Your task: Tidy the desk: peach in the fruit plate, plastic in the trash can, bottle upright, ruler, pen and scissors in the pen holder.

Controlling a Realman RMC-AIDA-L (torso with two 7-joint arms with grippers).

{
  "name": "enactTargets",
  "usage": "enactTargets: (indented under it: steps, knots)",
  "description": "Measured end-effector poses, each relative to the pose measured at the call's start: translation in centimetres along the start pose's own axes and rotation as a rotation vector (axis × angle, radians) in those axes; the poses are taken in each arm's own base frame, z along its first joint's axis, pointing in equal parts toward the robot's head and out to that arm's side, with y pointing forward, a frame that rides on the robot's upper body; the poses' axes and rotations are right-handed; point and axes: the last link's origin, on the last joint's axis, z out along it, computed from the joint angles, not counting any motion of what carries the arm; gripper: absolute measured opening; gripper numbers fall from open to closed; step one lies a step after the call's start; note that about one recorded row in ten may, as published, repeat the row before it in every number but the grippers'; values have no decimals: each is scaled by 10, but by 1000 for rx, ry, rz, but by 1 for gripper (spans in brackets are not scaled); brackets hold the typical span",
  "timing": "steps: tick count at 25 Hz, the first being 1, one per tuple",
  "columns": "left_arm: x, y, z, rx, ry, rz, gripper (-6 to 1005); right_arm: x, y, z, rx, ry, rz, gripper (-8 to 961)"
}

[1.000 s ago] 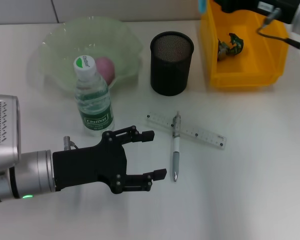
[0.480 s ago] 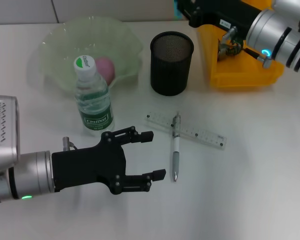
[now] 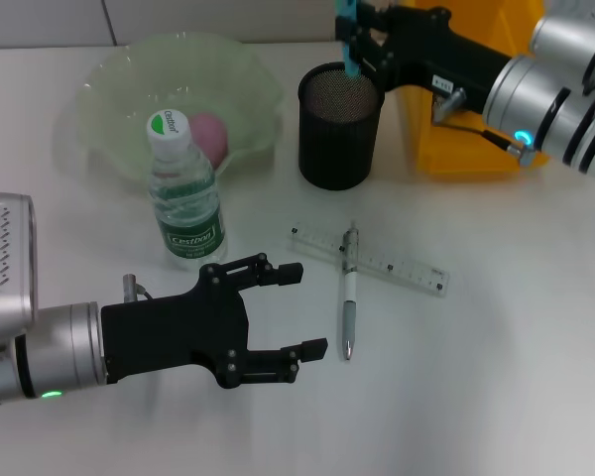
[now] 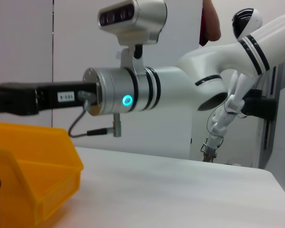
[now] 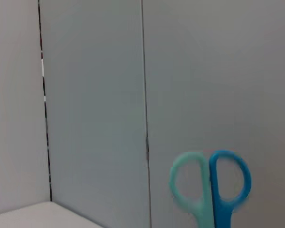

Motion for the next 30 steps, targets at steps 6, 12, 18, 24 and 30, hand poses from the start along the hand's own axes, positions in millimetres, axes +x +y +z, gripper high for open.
enactTargets:
  steps: [6,12,18,24,30]
  knots:
    - [0,0,0,0,1,0,832,7,2,-4,1,15,13,238]
    - [0,0,0,-1,2,0,832,-13,3,-25,-44,-117,62,503]
    - [0,0,-1,4,3,-2,832,-86,-7,-69,-192,-64,194,583]
    - [0,1,-2,3,5,-10,832,-123,8,-99,-155,613,126,689]
    - [1,0,-2,6,8,-10,832,-118,12,-92,-201,891,14,811]
